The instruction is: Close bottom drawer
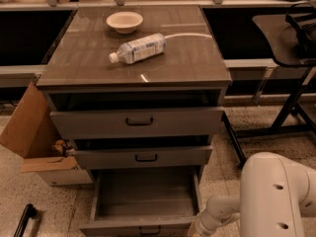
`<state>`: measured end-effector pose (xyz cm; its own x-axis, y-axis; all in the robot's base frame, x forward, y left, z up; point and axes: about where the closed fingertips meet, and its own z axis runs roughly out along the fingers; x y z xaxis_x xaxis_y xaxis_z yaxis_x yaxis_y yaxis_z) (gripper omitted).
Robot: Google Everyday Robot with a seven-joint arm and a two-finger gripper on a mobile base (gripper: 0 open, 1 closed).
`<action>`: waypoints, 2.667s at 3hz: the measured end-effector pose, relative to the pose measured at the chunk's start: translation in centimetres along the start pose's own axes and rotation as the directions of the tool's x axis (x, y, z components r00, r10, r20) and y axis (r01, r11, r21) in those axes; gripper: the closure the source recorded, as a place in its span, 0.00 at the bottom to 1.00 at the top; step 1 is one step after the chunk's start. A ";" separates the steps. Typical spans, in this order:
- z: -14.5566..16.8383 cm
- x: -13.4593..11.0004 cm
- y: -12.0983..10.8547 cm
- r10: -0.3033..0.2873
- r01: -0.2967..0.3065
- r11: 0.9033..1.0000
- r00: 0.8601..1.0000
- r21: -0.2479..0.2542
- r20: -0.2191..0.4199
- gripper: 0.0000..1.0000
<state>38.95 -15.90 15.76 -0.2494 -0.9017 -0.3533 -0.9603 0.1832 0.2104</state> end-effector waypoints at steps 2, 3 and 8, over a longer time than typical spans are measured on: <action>0.8 -1.1 -2.8 0.005 -0.017 0.989 0.997 0.144 0.083 1.00; 0.4 -1.8 -4.6 -0.004 -0.022 0.980 0.991 0.196 0.134 1.00; 0.6 -4.4 -12.9 -0.044 -0.034 0.951 0.969 0.308 0.243 1.00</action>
Offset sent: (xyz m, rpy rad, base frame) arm 0.0523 0.0098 -0.0095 0.0736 -0.2248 -0.1233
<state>52.40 -14.10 14.00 -0.2299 -0.7865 -0.5733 -0.9430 0.3257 -0.0687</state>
